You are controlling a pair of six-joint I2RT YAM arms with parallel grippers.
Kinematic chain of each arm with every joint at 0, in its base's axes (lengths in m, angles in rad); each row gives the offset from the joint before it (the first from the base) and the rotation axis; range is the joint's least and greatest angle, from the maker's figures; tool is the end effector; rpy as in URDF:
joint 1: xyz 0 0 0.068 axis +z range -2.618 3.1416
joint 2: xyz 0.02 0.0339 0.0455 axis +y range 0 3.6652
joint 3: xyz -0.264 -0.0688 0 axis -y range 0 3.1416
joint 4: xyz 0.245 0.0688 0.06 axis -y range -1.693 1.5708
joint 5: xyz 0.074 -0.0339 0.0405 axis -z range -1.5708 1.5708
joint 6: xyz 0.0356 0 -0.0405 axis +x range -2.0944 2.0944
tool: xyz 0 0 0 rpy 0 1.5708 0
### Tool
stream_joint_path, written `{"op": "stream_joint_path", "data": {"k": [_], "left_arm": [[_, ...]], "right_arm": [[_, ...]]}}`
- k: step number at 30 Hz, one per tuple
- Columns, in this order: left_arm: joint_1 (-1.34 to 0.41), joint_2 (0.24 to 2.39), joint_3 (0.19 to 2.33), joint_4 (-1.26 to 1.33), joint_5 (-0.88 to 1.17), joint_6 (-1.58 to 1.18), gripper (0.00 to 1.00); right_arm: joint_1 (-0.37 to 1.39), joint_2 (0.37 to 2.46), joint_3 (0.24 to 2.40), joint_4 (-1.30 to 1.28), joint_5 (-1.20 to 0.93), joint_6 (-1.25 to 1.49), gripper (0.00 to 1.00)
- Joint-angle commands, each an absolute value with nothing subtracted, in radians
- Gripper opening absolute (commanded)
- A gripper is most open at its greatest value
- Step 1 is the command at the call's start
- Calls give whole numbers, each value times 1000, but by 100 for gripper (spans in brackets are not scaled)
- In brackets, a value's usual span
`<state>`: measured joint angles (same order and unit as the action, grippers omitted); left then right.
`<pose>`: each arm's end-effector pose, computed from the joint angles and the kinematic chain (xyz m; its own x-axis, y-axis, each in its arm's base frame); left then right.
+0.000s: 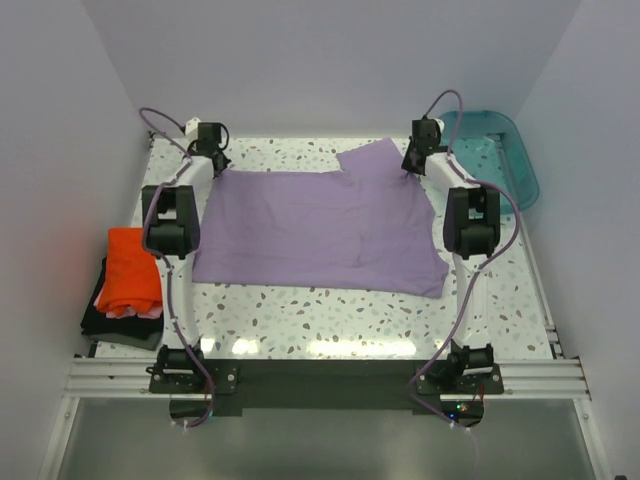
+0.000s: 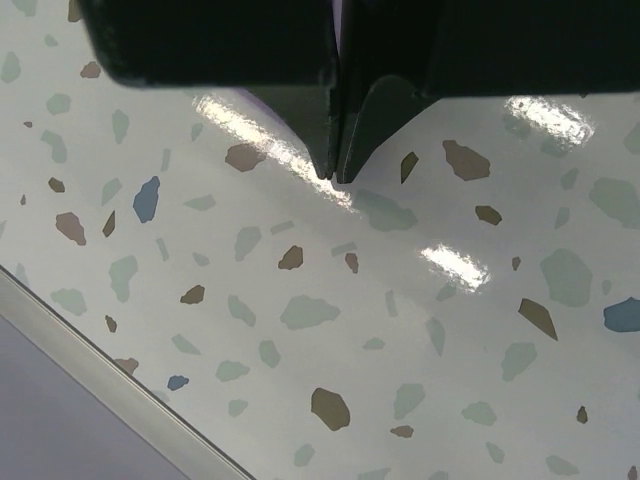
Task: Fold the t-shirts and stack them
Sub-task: Fold the tshirt
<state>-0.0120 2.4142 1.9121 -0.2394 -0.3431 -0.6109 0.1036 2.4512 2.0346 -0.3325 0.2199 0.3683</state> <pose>0.5402 0.0055 0.1511 -0.4174 -0.5352 -0.7344 -0.5813 0.7784 -0.2369 0.5493 0.0493 0.1633 -0.6110 0.2897 -0.7367 0.2979 0.9464 0.1251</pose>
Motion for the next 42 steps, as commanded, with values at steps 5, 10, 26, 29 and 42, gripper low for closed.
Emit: {"op": "stream_joint_path", "data": {"k": [5, 10, 26, 29, 42], "left_arm": [[40, 2272, 1852, -111, -288, -647, 0], [61, 2240, 1796, -98, -249, -663, 0], [74, 2060, 1583, -172, -291, -724, 0], [74, 2019, 1525, -202, -314, -742, 0], [81, 1921, 1347, -334, -388, -848, 0]], "right_arm": [[61, 2283, 1925, -178, 140, 426, 0], [55, 2218, 1864, -153, 123, 437, 0], [52, 1913, 1458, -89, 104, 485, 0], [52, 1850, 1384, -91, 109, 494, 0], [52, 1629, 1109, -92, 104, 554, 0]]}}
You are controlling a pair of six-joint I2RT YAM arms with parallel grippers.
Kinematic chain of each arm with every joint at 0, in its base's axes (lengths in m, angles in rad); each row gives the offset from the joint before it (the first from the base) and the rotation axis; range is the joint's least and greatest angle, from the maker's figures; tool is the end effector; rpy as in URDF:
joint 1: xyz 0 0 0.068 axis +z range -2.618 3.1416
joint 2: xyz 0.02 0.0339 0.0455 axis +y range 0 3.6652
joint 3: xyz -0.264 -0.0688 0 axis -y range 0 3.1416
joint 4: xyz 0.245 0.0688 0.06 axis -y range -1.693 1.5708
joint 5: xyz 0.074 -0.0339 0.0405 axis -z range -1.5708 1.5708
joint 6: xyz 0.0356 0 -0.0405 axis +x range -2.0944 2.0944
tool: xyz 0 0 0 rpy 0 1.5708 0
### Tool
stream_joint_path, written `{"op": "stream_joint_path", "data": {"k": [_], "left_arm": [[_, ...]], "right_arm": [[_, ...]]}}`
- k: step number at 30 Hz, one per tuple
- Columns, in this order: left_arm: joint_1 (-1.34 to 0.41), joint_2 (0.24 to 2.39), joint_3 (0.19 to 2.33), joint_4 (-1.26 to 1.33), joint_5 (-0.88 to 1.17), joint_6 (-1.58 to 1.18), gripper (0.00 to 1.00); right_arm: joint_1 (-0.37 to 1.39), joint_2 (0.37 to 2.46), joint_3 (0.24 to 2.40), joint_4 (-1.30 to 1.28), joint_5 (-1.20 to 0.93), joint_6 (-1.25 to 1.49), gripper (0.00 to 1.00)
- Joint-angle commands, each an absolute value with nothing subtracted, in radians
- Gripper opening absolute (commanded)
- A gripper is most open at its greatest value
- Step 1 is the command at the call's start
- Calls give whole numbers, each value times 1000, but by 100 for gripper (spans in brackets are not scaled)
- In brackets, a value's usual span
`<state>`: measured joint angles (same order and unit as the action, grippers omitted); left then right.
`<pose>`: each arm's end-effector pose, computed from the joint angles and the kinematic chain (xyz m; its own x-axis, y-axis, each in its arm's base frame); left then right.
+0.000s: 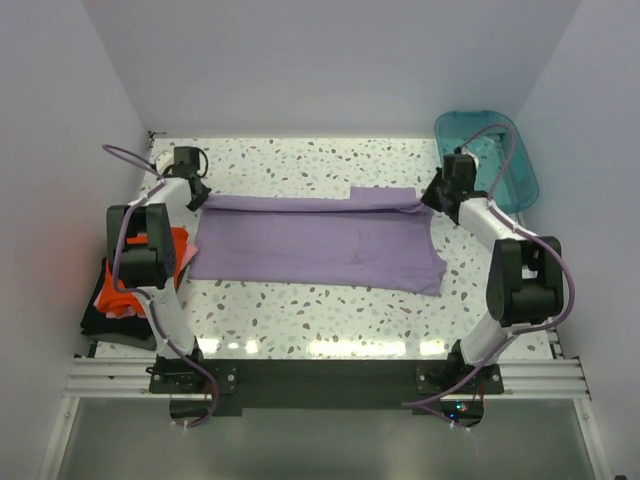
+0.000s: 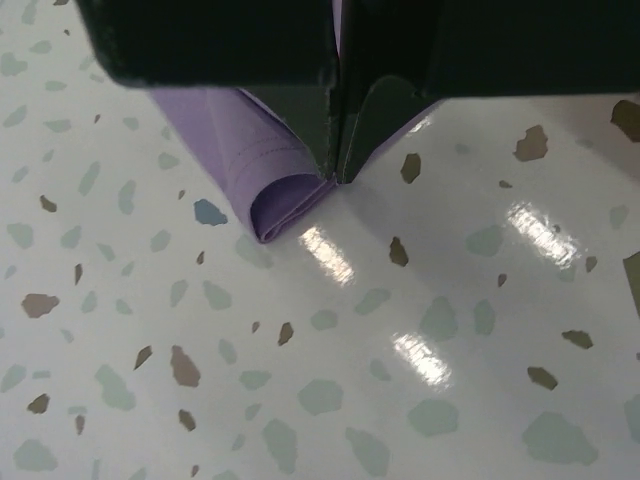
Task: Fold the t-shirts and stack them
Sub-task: Fold the tshirt
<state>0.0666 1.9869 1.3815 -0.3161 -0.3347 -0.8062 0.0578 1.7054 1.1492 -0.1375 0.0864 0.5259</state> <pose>0.4257 0.0401 0.1792 -0.3618 -0.7073 -0.6074 -0.7542 0.6050 -0.2552 0.3789 0.0188 0.2267 -0.5477 0.4693 -0.6927 0.3279 0.8821 0.3383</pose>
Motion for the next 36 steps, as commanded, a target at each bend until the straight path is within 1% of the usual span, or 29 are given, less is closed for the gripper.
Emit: {"op": "stream_joint_path", "data": {"k": [1, 8, 14, 23, 24, 25, 26, 27, 28, 29, 32, 35, 36], "left_arm": [[83, 1910, 1338, -340, -390, -853, 0], [101, 1855, 1264, -356, -370, -890, 0], [110, 1818, 1215, -368, -359, -910, 0], [139, 1763, 1100, -341, -284, -937, 0], [143, 1753, 1094, -334, -261, -934, 0], [147, 1749, 1089, -331, -255, -934, 2], [147, 1741, 1077, -330, -249, -934, 15], [149, 1724, 1071, -327, -242, -933, 21], [149, 1712, 1065, -322, -236, -930, 23], [150, 1701, 1054, -318, -233, -927, 30], [150, 1652, 1054, -327, -229, -919, 40], [147, 1609, 1072, -334, -222, -894, 41], [146, 1600, 1081, -347, -215, -882, 42]], "right_arm": [[51, 1620, 1100, -95, 101, 554, 0], [52, 1525, 1023, -112, 91, 557, 0], [54, 1488, 954, -103, 84, 557, 0], [54, 1436, 855, -87, 77, 569, 0], [54, 1430, 845, -83, 72, 571, 2], [54, 1418, 838, -83, 72, 572, 7], [54, 1411, 828, -87, 74, 572, 29], [54, 1405, 830, -95, 77, 569, 37], [54, 1401, 836, -107, 80, 568, 44], [54, 1394, 850, -132, 84, 565, 51], [54, 1376, 888, -176, 87, 552, 57], [61, 1382, 929, -181, 75, 540, 59], [67, 1417, 952, -190, 75, 526, 58]]}}
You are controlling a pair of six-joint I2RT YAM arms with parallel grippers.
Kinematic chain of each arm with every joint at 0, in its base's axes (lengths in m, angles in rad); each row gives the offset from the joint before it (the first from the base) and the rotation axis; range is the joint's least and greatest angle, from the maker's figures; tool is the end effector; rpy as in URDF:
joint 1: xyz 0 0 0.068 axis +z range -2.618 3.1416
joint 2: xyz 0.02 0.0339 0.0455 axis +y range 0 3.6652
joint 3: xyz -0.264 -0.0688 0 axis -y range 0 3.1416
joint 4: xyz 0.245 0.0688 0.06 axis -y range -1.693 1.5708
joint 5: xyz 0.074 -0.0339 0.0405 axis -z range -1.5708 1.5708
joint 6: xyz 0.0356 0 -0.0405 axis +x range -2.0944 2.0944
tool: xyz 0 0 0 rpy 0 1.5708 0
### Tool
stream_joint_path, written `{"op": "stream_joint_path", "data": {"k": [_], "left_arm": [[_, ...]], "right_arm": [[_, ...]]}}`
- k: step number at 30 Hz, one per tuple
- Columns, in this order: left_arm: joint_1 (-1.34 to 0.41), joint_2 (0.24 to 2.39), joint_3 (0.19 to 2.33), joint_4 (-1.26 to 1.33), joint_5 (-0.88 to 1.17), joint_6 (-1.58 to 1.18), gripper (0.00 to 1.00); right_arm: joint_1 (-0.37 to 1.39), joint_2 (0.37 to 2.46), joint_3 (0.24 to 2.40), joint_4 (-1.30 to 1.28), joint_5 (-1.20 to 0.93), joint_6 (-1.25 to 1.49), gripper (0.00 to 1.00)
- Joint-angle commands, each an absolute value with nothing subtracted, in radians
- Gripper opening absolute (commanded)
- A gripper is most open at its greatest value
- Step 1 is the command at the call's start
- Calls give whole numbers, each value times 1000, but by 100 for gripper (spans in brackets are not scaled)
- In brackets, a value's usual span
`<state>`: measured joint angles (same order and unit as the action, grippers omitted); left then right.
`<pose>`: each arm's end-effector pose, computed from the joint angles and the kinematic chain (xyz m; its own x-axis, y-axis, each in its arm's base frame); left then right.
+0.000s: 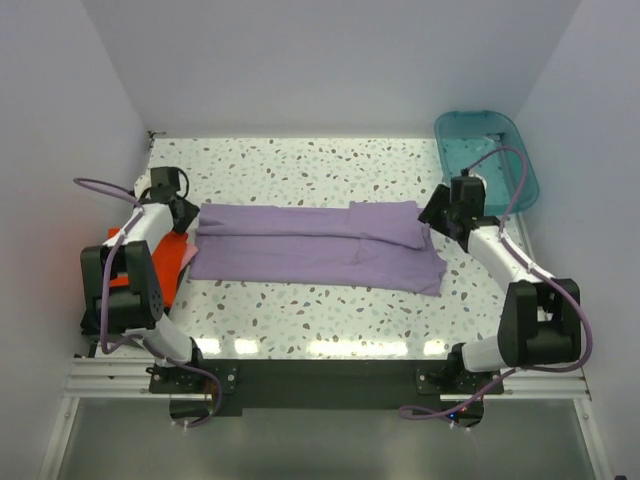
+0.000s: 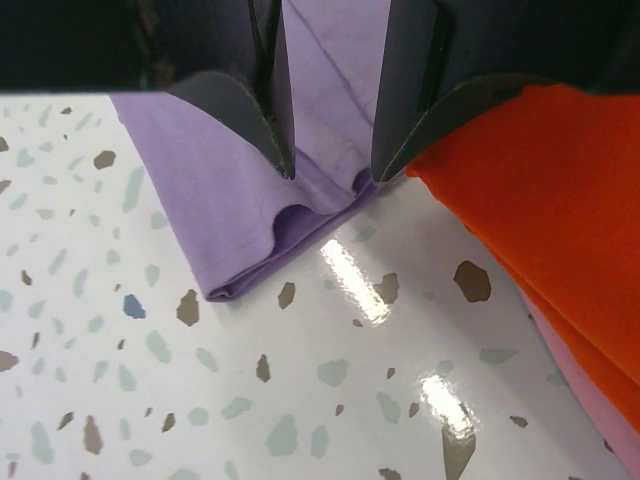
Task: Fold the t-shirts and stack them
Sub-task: Fold the tshirt
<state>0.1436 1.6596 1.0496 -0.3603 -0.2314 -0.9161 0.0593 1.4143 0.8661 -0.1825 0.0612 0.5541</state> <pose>0.3353 0.0567 0.1956 -0.2850 -0.8213 -0.4942 -0.8106 0.4816 -0.3330 0.3004 0.0157 0.2247 -0.5737 0.4921 -0.6548 0.3389 0.8704 0.3571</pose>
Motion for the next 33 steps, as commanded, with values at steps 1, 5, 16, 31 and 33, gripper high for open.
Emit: {"op": "stream_joint_path", "data": {"k": [1, 5, 16, 31, 33], "left_arm": [[146, 1598, 1091, -354, -210, -876, 41], [92, 1598, 1147, -377, -224, -838, 41], [-104, 1753, 1256, -385, -161, -785, 38], [-149, 1796, 1213, -344, -132, -805, 36], [-150, 1793, 1207, -341, -129, -808, 36]], "right_arm": [[84, 1440, 1004, -202, 77, 517, 58], [118, 1581, 1119, -233, 118, 486, 57], [126, 1894, 1362, -272, 189, 465, 49], [127, 2006, 1385, -267, 198, 488, 40], [127, 2013, 1382, -255, 183, 492, 38]]}}
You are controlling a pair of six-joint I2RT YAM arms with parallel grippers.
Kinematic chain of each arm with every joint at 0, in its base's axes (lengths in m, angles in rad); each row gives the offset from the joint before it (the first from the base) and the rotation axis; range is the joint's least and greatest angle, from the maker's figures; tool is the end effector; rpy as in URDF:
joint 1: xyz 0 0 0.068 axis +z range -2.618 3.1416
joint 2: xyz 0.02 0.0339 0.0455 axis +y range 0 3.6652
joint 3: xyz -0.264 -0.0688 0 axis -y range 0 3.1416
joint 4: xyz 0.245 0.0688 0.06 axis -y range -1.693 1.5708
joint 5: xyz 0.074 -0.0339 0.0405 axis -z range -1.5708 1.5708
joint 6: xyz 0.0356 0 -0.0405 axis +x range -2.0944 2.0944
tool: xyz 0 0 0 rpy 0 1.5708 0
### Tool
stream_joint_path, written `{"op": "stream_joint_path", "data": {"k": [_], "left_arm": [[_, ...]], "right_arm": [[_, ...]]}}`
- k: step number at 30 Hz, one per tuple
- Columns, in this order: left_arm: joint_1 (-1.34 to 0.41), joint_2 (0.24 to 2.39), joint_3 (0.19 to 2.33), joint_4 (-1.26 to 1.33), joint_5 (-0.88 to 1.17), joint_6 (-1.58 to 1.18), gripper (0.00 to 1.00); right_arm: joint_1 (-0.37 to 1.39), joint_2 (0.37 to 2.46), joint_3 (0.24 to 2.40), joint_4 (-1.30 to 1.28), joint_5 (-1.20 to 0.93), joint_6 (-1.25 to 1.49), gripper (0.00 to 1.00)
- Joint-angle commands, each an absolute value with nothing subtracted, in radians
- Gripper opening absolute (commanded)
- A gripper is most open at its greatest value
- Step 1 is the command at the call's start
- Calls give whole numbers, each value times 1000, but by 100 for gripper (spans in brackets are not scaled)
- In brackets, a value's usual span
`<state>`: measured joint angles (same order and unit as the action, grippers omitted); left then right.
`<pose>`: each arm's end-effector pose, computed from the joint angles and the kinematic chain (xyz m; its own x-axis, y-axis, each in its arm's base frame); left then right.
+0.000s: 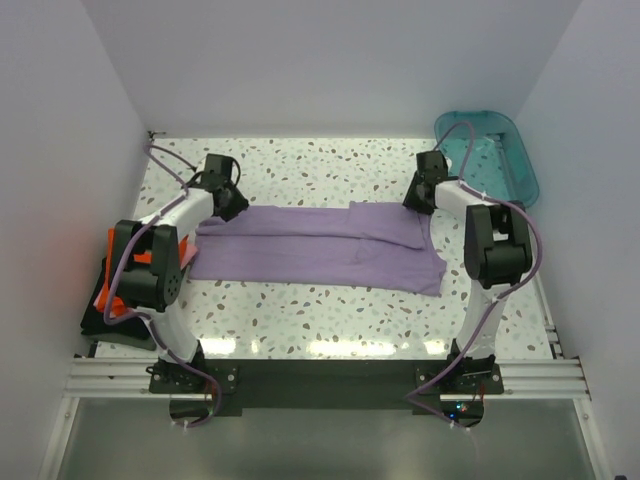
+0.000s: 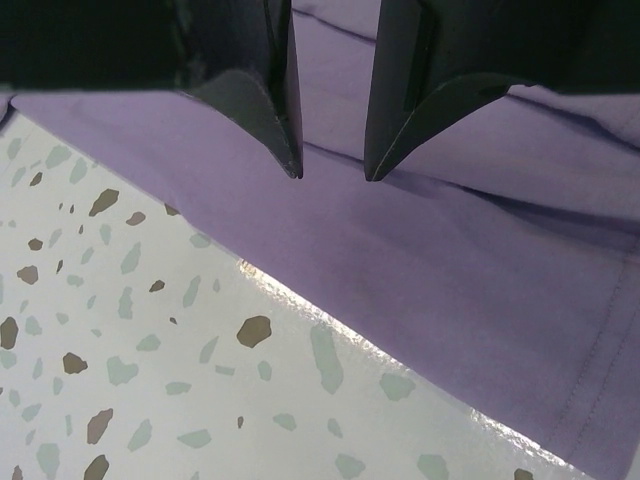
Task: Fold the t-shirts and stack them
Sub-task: Fold the tshirt
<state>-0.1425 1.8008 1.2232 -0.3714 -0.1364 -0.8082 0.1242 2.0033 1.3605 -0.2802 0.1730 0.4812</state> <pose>0.3787 -0.0494 0.1982 -0.6009 -0.6375 -0.4823 -0.5387 0.7687 -0.3448 0.4260 0.0470 0.1674 -0.7102 0.3708 -0.5984 0.3494 0.9236 0.1576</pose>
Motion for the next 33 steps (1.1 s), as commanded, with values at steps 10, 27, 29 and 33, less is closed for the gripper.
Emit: {"op": "stream_joint_path", "data": {"k": [10, 27, 29, 33], "left_arm": [[-152, 1783, 1197, -344, -136, -808, 35], [-152, 1810, 1169, -334, -137, -841, 35], [-152, 1810, 1169, -336, -135, -841, 35], [-152, 1809, 1169, -336, -132, -841, 35]], "right_arm": [[127, 1987, 1394, -213, 127, 502, 11], [126, 1845, 1295, -172, 109, 477, 9], [126, 1845, 1284, -158, 101, 477, 11], [127, 1865, 1298, -189, 104, 476, 30]]}}
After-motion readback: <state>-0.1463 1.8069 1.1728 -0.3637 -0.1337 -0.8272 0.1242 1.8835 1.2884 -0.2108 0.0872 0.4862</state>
